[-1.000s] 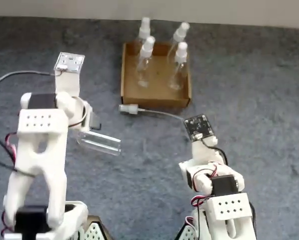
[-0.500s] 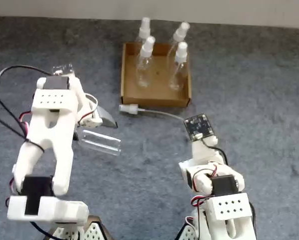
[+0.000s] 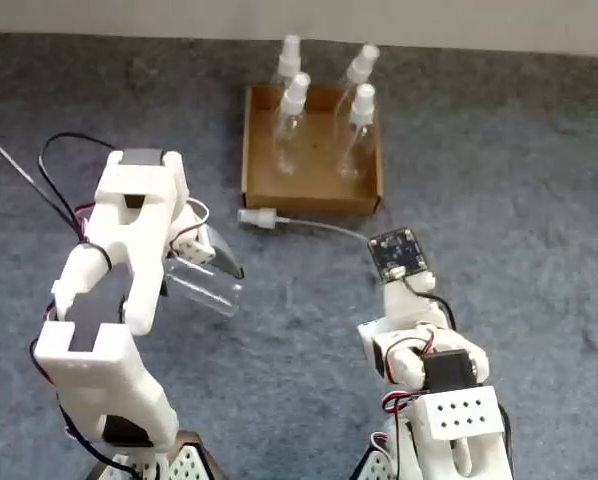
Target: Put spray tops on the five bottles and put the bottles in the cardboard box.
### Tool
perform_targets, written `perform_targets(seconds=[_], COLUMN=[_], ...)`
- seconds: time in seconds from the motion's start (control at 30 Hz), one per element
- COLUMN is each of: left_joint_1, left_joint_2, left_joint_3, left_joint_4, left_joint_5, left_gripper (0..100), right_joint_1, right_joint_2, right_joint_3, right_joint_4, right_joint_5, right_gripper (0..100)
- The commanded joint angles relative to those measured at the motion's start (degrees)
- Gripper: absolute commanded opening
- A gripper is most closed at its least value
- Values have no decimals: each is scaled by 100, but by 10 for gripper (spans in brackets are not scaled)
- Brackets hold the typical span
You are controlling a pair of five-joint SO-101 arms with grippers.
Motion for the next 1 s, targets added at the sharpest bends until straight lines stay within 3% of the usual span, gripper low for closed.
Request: perform_targets(seconds=[0.0,0.37,0.63,0.8,0.97], left_joint_1=[101,48,-321,-479,-497], left_joint_2=[84,215,198,189,31], left_joint_3=[-224,-198,-198,-215,-198], left_joint_4=[26,-132,-123,18,237], left_joint_5=[-264,-1662,-3490,-4097,-4651], left_gripper=[348,346,235,234,162], right_joint_1=[40,40,40,40,40], right_joint_2=[40,40,40,40,40], right_joint_3=[-66,-66,-66,-66,-66], right_joint_4=[-110,-110,-110,-110,-110], right_joint_5=[53,53,53,53,53], right_gripper=[261,261,261,261,261])
